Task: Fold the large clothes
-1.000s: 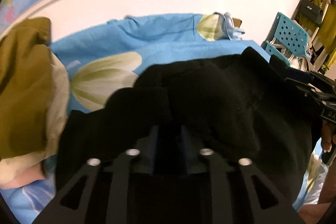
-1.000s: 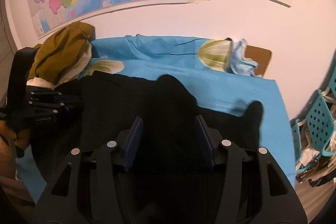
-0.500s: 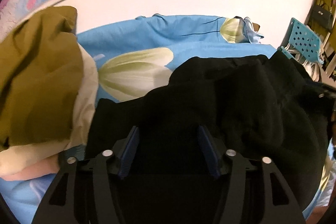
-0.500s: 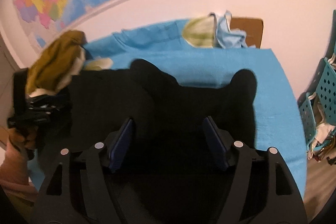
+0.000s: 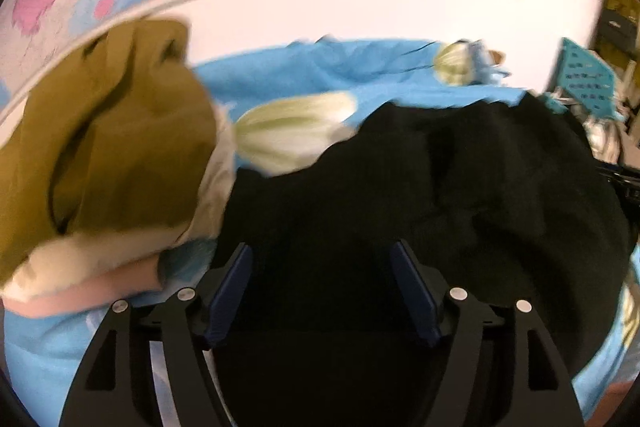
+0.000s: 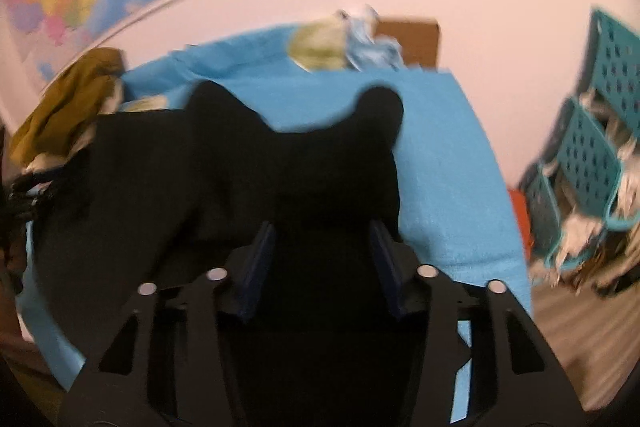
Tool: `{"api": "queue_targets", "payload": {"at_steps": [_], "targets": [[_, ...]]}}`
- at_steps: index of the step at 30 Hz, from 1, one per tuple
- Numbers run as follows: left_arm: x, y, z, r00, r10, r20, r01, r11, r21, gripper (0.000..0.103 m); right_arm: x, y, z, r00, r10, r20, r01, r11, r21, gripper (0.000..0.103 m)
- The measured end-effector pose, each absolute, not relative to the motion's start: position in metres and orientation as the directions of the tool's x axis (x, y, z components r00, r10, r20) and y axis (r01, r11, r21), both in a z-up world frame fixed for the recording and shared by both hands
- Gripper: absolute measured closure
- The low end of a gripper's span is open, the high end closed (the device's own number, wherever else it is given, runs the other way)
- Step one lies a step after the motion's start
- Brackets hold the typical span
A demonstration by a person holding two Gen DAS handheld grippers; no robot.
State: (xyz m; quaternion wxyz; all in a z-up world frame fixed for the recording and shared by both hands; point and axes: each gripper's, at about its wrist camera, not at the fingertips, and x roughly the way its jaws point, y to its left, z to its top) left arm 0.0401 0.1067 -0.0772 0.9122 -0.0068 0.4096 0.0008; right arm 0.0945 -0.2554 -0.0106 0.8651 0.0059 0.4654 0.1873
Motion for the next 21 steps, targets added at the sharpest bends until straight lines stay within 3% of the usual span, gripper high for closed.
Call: {"api": "queue_targets", "payload": {"at_steps": [5,11,14,17,18,21], "targets": [[0.034,0.118,-0.080,0.662,-0.033,-0.748,-0.016,0.998,-0.058,0.034,0.092,-0.265,0.000,0.510,0.369,-0.777,-0.291,0.924,0.248,0.054],[-0.007,0.122,-0.058,0.708,-0.115,-0.696,0.053,0.992,-0.110,0.031,0.051,-0.275,0.034,0.569,0.395,-0.721,-0.337,0.912,0.234,0.036],[-0.022,0.118,-0.059,0.706,-0.140,-0.694,0.090,0.990,-0.108,0.030,0.039,-0.291,0.029,0.584,0.337,-0.738,-0.286,0.937,0.202,0.028],[-0.023,0.117,-0.073,0.680,-0.141,-0.720,0.090,0.990,-0.108,0.029,0.035,-0.300,0.010,0.519,0.360,-0.775,-0.270,0.929,0.251,0.027],[-0.021,0.117,-0.077,0.671,-0.141,-0.728,0.084,0.990,-0.114,0.028,0.032,-0.302,0.003,0.508,0.354,-0.785,-0.262,0.932,0.250,0.030],[-0.016,0.121,-0.084,0.666,-0.148,-0.731,0.063,0.988,-0.142,0.026,0.026,-0.311,0.000,0.510,0.381,-0.771,-0.257,0.923,0.286,0.071]]}}
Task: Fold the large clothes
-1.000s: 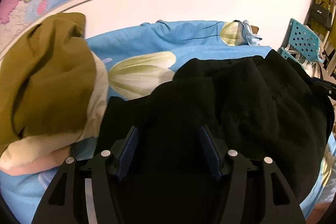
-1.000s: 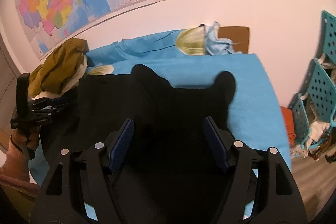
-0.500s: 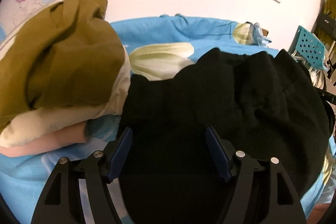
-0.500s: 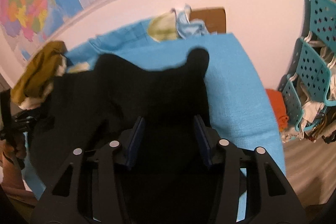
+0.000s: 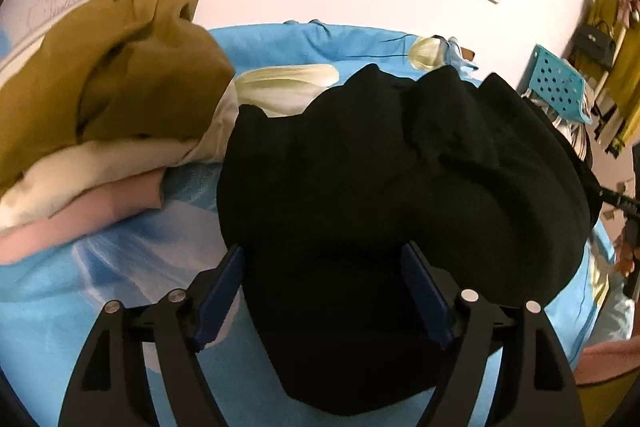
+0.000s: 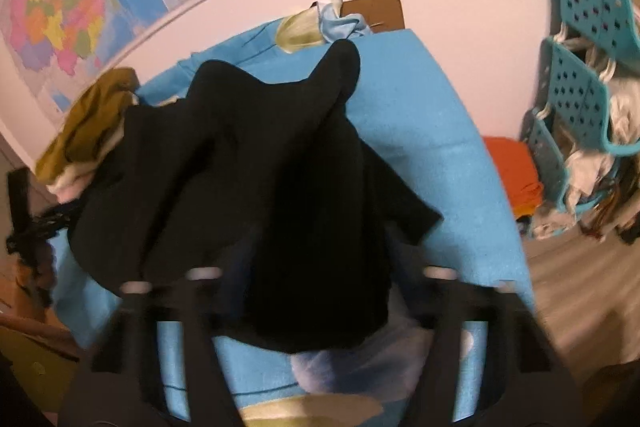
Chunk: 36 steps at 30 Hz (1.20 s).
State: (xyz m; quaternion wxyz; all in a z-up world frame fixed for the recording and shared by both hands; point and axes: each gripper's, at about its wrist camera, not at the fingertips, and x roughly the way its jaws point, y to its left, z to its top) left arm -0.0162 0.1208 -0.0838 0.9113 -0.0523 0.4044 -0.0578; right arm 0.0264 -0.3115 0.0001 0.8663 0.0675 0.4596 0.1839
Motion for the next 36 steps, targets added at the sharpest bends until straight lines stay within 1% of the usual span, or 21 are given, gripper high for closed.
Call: {"api": "queue_targets", "payload": {"at_steps": [1,2,3,5,6,7,8,9,10,11,12,13,15,17,19,22,25,28,32,33,36], "targets": [[-0.015,0.122,-0.085,0.665,-0.147,-0.733,0.055,0.987,-0.148,0.025,0.026,-0.316,0.006,0.523,0.397,-0.754,-0.264,0.917,0.299,0.091],[-0.013,0.124,-0.086,0.661,-0.148,-0.736,0.049,0.987,-0.154,0.025,0.025,-0.324,0.014,0.540,0.412,-0.734,-0.255,0.911,0.323,0.091],[-0.012,0.124,-0.086,0.659,-0.146,-0.738,0.046,0.987,-0.155,0.025,0.025,-0.329,0.019,0.555,0.414,-0.721,-0.250,0.910,0.330,0.097],[-0.009,0.127,-0.088,0.655,-0.138,-0.743,0.029,0.987,-0.158,0.023,0.028,-0.335,0.025,0.579,0.373,-0.725,-0.225,0.928,0.297,0.098],[-0.009,0.128,-0.088,0.653,-0.143,-0.744,0.025,0.986,-0.168,0.023,0.032,-0.336,0.022,0.560,0.393,-0.730,-0.224,0.919,0.323,0.097],[-0.009,0.128,-0.088,0.652,-0.147,-0.743,0.024,0.985,-0.173,0.023,0.032,-0.336,0.018,0.544,0.398,-0.739,-0.222,0.917,0.331,0.091],[-0.008,0.128,-0.088,0.653,-0.147,-0.743,0.023,0.984,-0.175,0.023,0.030,-0.335,0.017,0.538,0.393,-0.745,-0.223,0.919,0.324,0.088],[-0.009,0.127,-0.088,0.654,-0.146,-0.742,0.022,0.984,-0.174,0.023,0.025,-0.336,0.017,0.546,0.397,-0.738,-0.228,0.918,0.325,0.075],[-0.010,0.127,-0.088,0.655,-0.144,-0.742,0.023,0.985,-0.171,0.023,0.020,-0.338,0.018,0.551,0.414,-0.725,-0.237,0.910,0.340,0.054],[-0.011,0.126,-0.087,0.654,-0.142,-0.743,0.024,0.986,-0.168,0.023,0.013,-0.339,0.020,0.566,0.426,-0.706,-0.243,0.904,0.351,0.046],[-0.013,0.127,-0.087,0.654,-0.143,-0.743,0.023,0.985,-0.169,0.023,0.009,-0.339,0.021,0.574,0.425,-0.700,-0.243,0.905,0.351,0.035],[-0.013,0.127,-0.087,0.652,-0.145,-0.744,0.022,0.985,-0.173,0.023,0.007,-0.339,0.018,0.566,0.434,-0.701,-0.241,0.900,0.362,0.025],[-0.012,0.127,-0.087,0.650,-0.145,-0.746,0.018,0.984,-0.176,0.023,0.012,-0.338,0.010,0.546,0.432,-0.718,-0.214,0.900,0.380,0.024],[-0.014,0.127,-0.087,0.650,-0.139,-0.747,0.009,0.984,-0.175,0.023,0.015,-0.338,-0.001,0.500,0.486,-0.717,-0.199,0.870,0.451,0.023],[-0.018,0.126,-0.084,0.653,-0.130,-0.746,0.001,0.985,-0.171,0.023,0.015,-0.338,-0.008,0.463,0.538,-0.705,-0.188,0.837,0.515,0.020],[-0.032,0.131,-0.077,0.661,-0.145,-0.736,0.002,0.981,-0.192,0.024,0.012,-0.340,-0.013,0.447,0.550,-0.706,-0.158,0.825,0.543,0.016],[-0.051,0.140,-0.072,0.667,-0.177,-0.723,0.013,0.974,-0.226,0.024,0.006,-0.346,-0.015,0.434,0.602,-0.670,-0.126,0.777,0.616,0.013],[-0.067,0.149,-0.071,0.658,-0.192,-0.728,0.006,0.968,-0.249,0.024,-0.002,-0.349,-0.014,0.427,0.624,-0.654,-0.113,0.755,0.647,0.013],[-0.077,0.152,-0.084,0.600,-0.308,-0.738,0.033,0.932,-0.362,0.024,-0.008,-0.340,-0.012,0.396,0.674,-0.623,-0.133,0.714,0.688,0.012],[-0.079,0.150,-0.088,0.588,-0.330,-0.738,0.040,0.923,-0.382,0.024,-0.008,-0.336,-0.011,0.390,0.680,-0.621,-0.143,0.711,0.689,0.010],[-0.083,0.141,-0.103,0.535,-0.407,-0.740,0.058,0.892,-0.449,0.024,-0.007,-0.323,-0.012,0.365,0.698,-0.616,-0.162,0.700,0.696,0.010]]}}
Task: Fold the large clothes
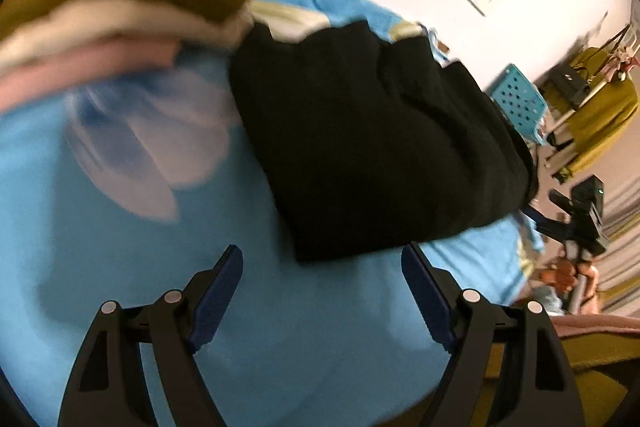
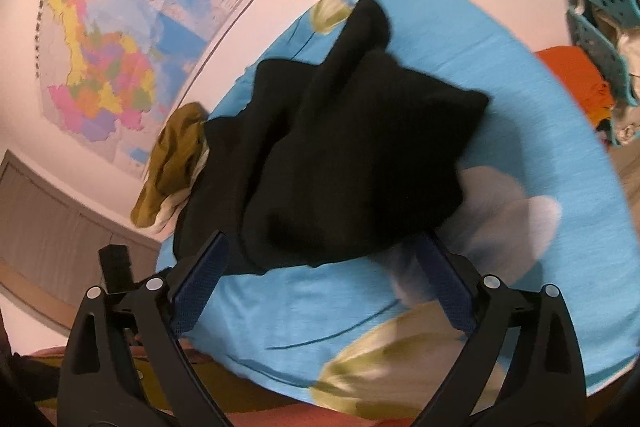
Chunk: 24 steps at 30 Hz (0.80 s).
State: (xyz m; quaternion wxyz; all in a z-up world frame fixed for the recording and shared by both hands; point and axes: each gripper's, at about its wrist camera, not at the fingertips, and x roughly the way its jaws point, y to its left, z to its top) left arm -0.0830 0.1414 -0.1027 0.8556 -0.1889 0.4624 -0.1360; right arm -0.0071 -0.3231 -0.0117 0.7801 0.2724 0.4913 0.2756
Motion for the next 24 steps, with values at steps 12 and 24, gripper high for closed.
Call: {"api": "queue_targets", "payload": {"at_steps": [12,24], "targets": [[-0.068,0.106,-0.107,0.513,-0.534,-0.672,0.157,0.828,-0.538,0.007,0.009,-0.289,-0.023,0.333,0.710,-0.620,-0.168,0.692,0.702,0.009],[-0.049,0.115,-0.107,0.578,-0.555,-0.599,0.054,0.758,-0.650,0.007,0.030,-0.263,-0.027,0.366,0.704,-0.608,-0.160,0.691,0.704,0.009]]}}
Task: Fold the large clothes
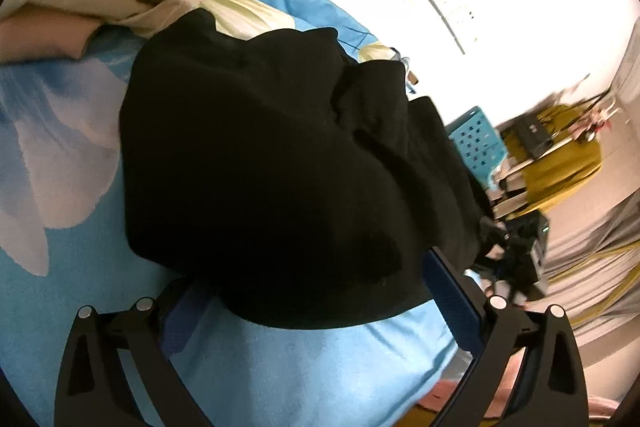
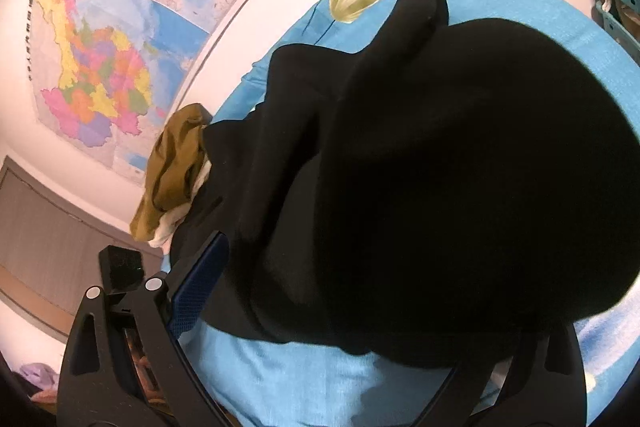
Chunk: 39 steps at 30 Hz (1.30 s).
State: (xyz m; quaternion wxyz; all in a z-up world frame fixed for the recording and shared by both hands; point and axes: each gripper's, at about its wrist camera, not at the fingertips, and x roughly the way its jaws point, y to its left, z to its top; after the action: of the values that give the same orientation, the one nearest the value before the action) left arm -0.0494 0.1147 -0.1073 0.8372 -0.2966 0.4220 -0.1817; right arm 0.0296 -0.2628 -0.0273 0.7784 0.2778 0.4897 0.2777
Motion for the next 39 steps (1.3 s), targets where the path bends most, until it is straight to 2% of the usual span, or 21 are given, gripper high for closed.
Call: {"api": "queue_targets", "payload": {"at_steps": [3,7,12,14,19,22,25,27,31,35,39], "targets": [[-0.050,0.108,-0.104,0.577,-0.526,-0.625,0.063,0.791,-0.608,0.008,0.027,-0.261,-0.027,0.356,0.703,-0.616,-0.166,0.696,0.699,0.009],[-0.053,0.117,-0.105,0.580,-0.537,-0.612,0.041,0.770,-0.637,0.012,0.018,-0.265,-0.025,0.336,0.711,-0.617,-0.146,0.687,0.712,0.010],[-0.057,0.120,-0.097,0.586,-0.536,-0.608,0.058,0.776,-0.628,0.013,-0.012,-0.265,-0.011,0.276,0.679,-0.680,-0.222,0.734,0.642,0.009],[-0.056,0.119,-0.095,0.586,-0.535,-0.609,0.064,0.780,-0.623,0.013,-0.028,-0.257,-0.003,0.235,0.693,-0.681,-0.285,0.719,0.634,0.014],[-0.054,0.119,-0.092,0.586,-0.538,-0.606,0.078,0.781,-0.619,0.013,-0.056,-0.199,0.012,0.020,0.856,-0.516,-0.475,0.462,0.749,0.020],[-0.053,0.119,-0.091,0.586,-0.536,-0.607,0.080,0.784,-0.615,0.013,-0.040,-0.154,-0.006,-0.098,0.894,-0.437,-0.442,0.354,0.824,0.021],[-0.056,0.119,-0.089,0.590,-0.530,-0.609,0.086,0.791,-0.605,0.013,-0.023,-0.111,-0.032,-0.173,0.878,-0.446,-0.393,0.353,0.849,0.023],[-0.061,0.120,-0.088,0.592,-0.531,-0.606,0.094,0.793,-0.602,0.013,-0.010,-0.097,-0.042,-0.172,0.875,-0.452,-0.361,0.371,0.856,0.033],[-0.073,0.123,-0.091,0.571,-0.574,-0.587,0.143,0.773,-0.618,0.013,0.011,-0.095,-0.043,-0.128,0.919,-0.373,-0.286,0.326,0.901,0.031],[-0.082,0.111,-0.095,0.522,-0.641,-0.563,0.241,0.743,-0.624,0.010,0.014,-0.094,-0.031,-0.085,0.934,-0.347,-0.305,0.307,0.901,0.031],[-0.072,0.105,-0.105,0.484,-0.700,-0.525,0.242,0.684,-0.688,0.009,0.021,-0.096,-0.022,-0.054,0.947,-0.317,-0.311,0.286,0.906,0.031]]}}
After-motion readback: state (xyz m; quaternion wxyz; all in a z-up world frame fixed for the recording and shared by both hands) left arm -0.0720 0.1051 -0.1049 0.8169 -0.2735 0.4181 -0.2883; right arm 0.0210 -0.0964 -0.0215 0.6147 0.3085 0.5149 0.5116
